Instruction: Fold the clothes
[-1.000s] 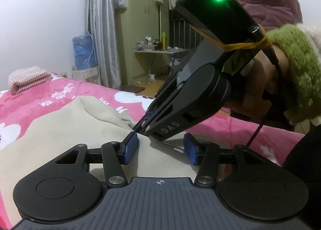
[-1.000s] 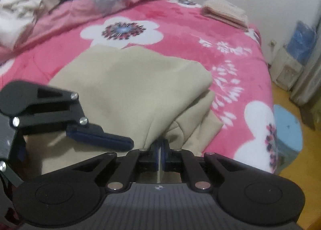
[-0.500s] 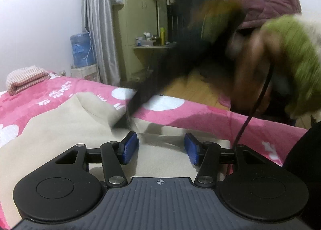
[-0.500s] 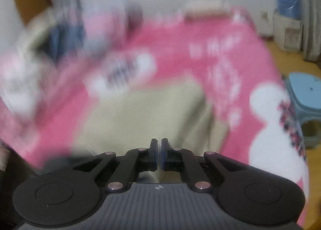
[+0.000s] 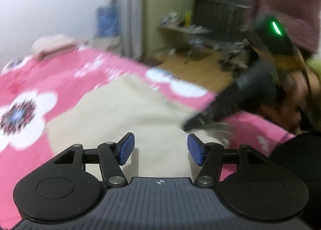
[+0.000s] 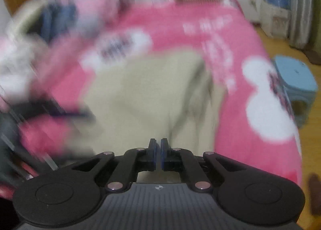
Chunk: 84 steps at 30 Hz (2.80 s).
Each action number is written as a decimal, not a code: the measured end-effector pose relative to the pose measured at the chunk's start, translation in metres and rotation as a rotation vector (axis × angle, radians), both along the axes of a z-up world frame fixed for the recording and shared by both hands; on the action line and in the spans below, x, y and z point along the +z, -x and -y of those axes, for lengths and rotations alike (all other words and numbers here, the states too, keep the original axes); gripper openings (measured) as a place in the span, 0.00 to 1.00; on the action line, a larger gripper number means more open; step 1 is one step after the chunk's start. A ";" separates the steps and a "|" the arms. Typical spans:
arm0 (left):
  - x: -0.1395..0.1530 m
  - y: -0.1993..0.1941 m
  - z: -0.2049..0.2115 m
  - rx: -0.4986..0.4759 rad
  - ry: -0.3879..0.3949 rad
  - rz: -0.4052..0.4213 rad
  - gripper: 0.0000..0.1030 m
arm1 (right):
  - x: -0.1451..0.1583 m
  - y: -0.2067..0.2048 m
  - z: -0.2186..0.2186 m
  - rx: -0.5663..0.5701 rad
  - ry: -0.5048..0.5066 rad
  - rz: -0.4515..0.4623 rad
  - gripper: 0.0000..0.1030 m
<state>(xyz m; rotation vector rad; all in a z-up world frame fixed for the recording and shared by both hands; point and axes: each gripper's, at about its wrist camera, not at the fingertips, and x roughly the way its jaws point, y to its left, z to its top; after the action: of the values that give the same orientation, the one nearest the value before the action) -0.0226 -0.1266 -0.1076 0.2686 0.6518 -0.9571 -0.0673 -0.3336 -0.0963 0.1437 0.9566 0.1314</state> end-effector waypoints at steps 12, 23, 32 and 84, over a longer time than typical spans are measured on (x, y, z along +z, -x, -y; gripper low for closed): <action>0.020 -0.046 -0.035 0.238 0.078 -0.062 0.56 | 0.056 -0.033 -0.031 -0.105 0.146 0.183 0.04; -0.005 -0.054 -0.036 0.273 0.084 -0.051 0.58 | 0.021 -0.083 -0.025 -0.231 0.151 0.126 0.03; -0.009 -0.062 -0.042 0.269 0.125 -0.100 0.58 | -0.014 -0.111 -0.003 -0.327 0.183 0.081 0.00; -0.001 -0.010 -0.023 0.331 -0.137 -0.180 0.73 | 0.019 0.013 -0.082 -0.097 0.228 -0.098 0.14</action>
<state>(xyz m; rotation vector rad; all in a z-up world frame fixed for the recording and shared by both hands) -0.0129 -0.1032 -0.1084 0.1894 0.8983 -0.6240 -0.0806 -0.2520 -0.0773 -0.0141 1.0531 -0.0754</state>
